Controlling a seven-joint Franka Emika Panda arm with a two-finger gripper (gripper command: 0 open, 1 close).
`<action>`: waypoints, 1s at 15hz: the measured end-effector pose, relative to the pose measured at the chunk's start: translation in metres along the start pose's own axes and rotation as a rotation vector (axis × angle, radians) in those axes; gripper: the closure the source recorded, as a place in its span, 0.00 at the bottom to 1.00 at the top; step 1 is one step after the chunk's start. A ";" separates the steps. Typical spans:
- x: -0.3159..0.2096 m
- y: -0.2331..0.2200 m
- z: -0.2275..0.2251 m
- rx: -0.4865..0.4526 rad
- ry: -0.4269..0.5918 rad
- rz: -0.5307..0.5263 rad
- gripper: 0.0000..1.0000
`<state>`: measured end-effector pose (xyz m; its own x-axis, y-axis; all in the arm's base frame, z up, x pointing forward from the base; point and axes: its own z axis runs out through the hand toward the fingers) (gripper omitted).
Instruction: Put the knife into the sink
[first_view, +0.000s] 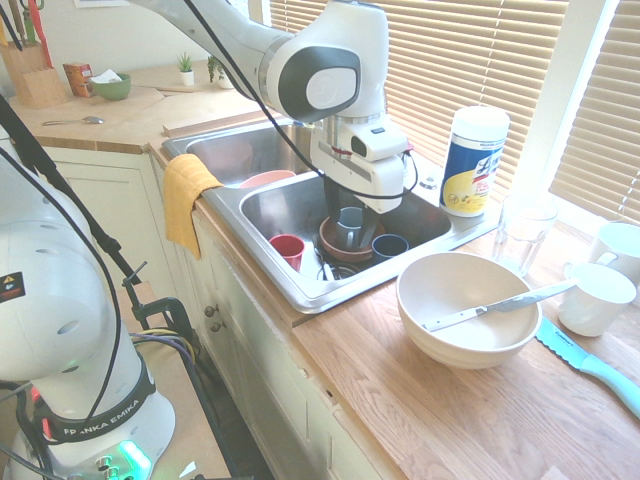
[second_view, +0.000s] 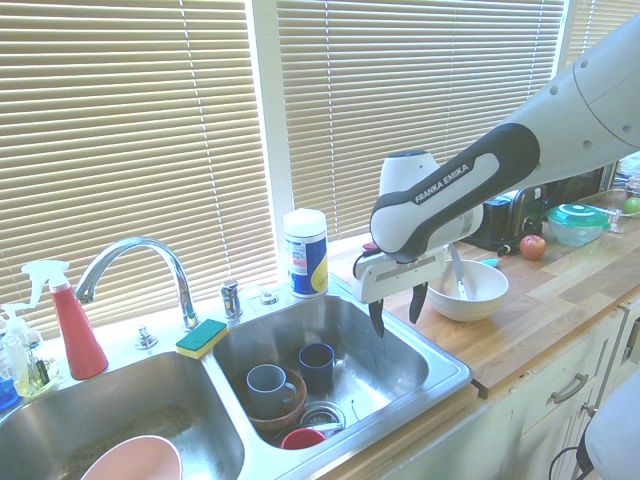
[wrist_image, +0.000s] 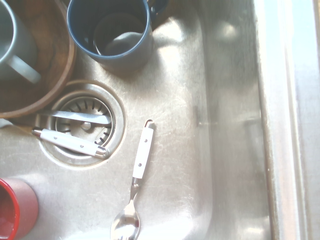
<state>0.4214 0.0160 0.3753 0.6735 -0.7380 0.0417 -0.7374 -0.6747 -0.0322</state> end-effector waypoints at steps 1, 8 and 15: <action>0.000 0.000 0.000 -0.001 -0.001 0.000 0.00; 0.049 0.024 -0.057 0.034 0.090 0.077 0.00; 0.124 0.127 -0.070 0.028 0.107 0.259 0.00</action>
<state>0.4078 -0.1610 0.4459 0.4523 -0.8817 0.1340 -0.8815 -0.4648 -0.0830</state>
